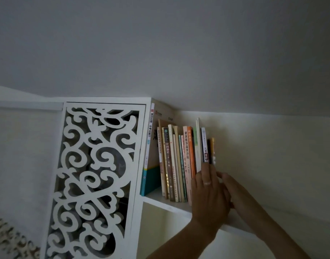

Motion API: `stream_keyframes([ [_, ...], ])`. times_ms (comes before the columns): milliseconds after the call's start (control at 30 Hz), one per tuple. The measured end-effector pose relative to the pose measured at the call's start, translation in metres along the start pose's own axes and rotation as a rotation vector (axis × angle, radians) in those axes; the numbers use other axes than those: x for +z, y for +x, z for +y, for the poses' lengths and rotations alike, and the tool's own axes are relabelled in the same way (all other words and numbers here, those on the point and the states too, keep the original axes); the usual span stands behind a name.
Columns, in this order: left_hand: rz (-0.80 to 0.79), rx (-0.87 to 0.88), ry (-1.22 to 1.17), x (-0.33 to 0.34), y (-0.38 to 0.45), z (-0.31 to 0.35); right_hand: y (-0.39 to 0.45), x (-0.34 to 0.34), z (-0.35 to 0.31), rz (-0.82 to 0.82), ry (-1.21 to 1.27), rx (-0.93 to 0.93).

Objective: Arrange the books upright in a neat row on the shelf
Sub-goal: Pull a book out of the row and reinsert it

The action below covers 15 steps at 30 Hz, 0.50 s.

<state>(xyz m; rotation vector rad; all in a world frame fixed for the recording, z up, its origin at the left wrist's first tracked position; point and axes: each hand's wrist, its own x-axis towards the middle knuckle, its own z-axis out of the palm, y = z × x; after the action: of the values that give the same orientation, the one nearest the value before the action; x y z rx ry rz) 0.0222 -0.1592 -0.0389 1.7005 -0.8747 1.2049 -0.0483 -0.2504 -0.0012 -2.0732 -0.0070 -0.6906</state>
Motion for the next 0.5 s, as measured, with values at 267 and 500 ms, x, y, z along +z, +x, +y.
stream_keyframes([
  [267,0.22,0.154,-0.065,-0.047,0.015,-0.047,0.017,0.05,-0.003,0.128,-0.17,-0.05],
  [500,0.128,-0.241,-0.264,-0.074,0.035,-0.097,0.018,0.072,-0.005,0.314,-0.445,0.035],
])
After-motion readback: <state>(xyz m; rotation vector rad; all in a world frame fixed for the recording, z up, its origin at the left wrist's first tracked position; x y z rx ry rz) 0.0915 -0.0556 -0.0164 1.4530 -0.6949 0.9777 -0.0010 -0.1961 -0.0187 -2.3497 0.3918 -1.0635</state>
